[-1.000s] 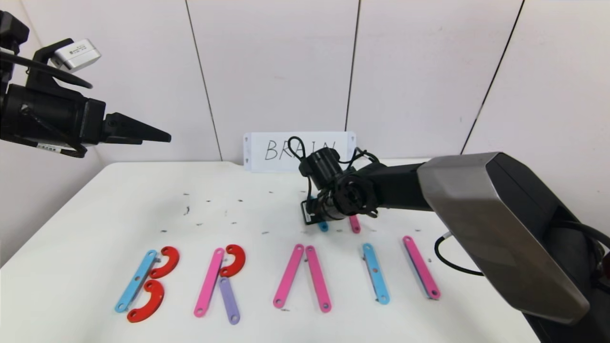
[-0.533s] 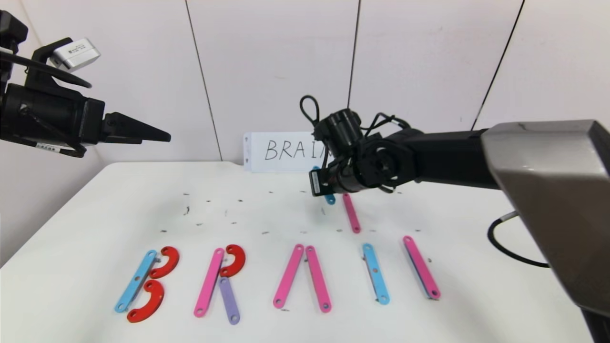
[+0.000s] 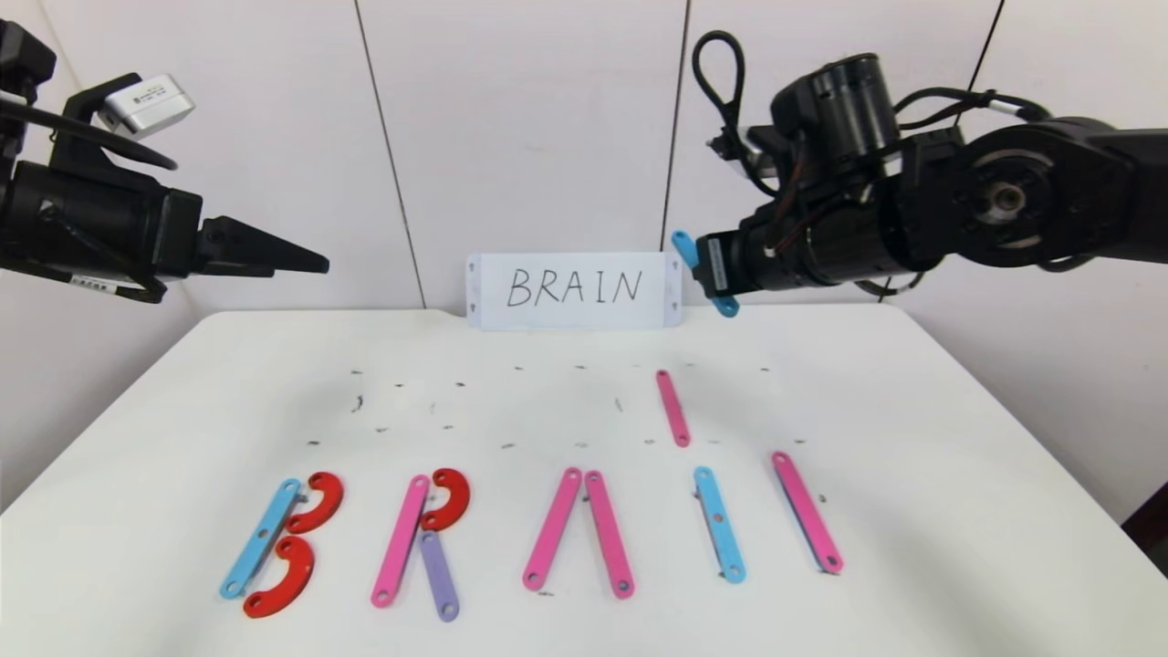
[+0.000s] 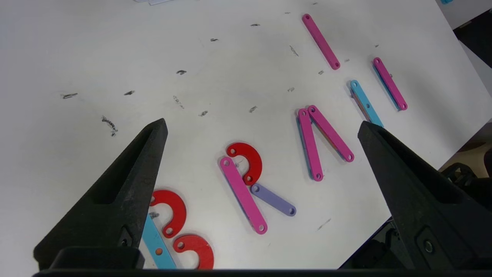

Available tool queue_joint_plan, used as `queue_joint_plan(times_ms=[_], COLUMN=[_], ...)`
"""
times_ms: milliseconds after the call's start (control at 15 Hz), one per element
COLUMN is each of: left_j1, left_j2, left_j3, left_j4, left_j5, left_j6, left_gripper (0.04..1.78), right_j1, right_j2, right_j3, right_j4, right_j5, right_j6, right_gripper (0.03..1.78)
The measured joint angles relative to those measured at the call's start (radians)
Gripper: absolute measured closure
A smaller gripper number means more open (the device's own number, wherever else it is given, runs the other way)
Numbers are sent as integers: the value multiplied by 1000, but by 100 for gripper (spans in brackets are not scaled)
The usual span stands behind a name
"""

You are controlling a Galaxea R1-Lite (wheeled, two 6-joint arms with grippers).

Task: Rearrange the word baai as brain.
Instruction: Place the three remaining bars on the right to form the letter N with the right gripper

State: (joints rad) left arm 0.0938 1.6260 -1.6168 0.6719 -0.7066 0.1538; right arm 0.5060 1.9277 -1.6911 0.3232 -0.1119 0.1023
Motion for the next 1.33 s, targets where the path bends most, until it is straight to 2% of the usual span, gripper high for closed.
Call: queue_joint_plan(times_ms=[133,333,467,800,1067,1333], left_j1=[-1,-6,-7,-10,-10,-11], left_j2=[0,0,0,3,7,13], left_j3=[1,3,5,9,9,9], left_j4=[0,1,1,0,0,-1], left_j5=[0,0,0,2,3,5], left_j6=[0,1,2,1,2,1], left_gripper=[8,8,8,8,8,8], right_j1=[-50,-141,-193,-280,-322,-345], right_j2=[-69,-161,-200,-221,-203,-162], right_j3=[91,236,334,554,654,691], right_j4=[-5,-3,-7,-13,-14,-14], right_j5=[50,170,231,291,314,326], right_j6=[-71,-193,-245,-358,-425,-443], right_gripper=[154,154,154,154,154,154])
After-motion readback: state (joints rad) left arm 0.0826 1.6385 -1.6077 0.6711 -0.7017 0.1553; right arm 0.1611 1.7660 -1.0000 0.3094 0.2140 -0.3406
